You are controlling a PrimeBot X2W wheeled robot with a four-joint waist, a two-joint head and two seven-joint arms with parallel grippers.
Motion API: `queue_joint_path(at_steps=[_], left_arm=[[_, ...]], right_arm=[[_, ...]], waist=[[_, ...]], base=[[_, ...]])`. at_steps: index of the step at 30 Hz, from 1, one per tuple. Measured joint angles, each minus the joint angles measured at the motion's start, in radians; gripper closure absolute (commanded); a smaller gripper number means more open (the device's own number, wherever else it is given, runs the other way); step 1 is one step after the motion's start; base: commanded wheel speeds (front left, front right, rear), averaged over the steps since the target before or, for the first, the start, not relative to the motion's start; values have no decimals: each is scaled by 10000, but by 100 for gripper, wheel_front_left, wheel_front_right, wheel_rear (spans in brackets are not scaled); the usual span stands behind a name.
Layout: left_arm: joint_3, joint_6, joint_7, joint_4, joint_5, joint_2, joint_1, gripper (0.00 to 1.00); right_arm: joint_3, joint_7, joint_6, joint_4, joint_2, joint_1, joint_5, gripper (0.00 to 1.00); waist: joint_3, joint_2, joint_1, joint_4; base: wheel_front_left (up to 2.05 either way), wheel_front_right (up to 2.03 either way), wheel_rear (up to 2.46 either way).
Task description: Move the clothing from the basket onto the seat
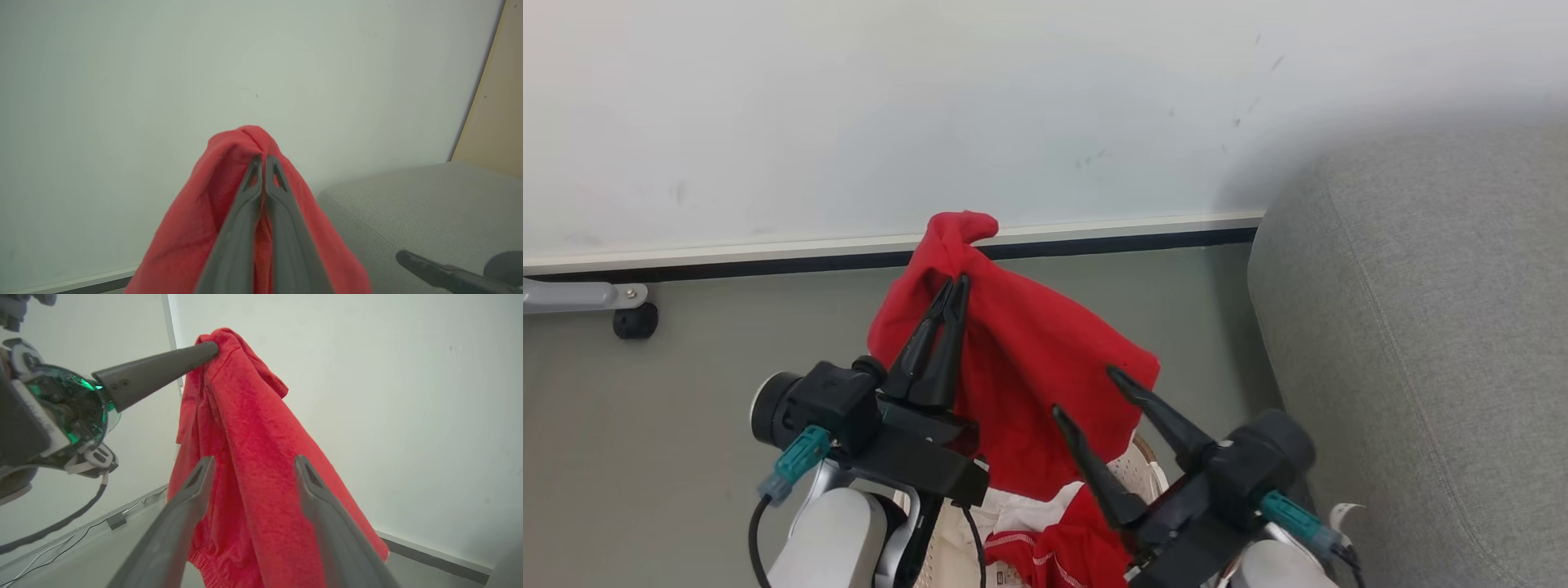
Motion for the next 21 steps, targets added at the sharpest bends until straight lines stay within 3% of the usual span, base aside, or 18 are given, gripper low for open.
queue_joint_path(at_steps=[15,20,21], left_arm=[[-558,-4,224,-405,13,-10,-1,100],[-750,-19,265,-533,12,-13,-2,100],[-771,-19,278,-546,12,-12,-2,100]], right_arm=[[1386,251,86,1101,23,-2028,291,0],[1866,249,-107,1528,27,-2638,709,0],[1937,249,-167,1603,25,-2754,830,7]], waist=[[116,0,0,219],[167,0,0,302],[178,0,0,315]], base=[[0,0,0],[0,0,0],[0,0,0]])
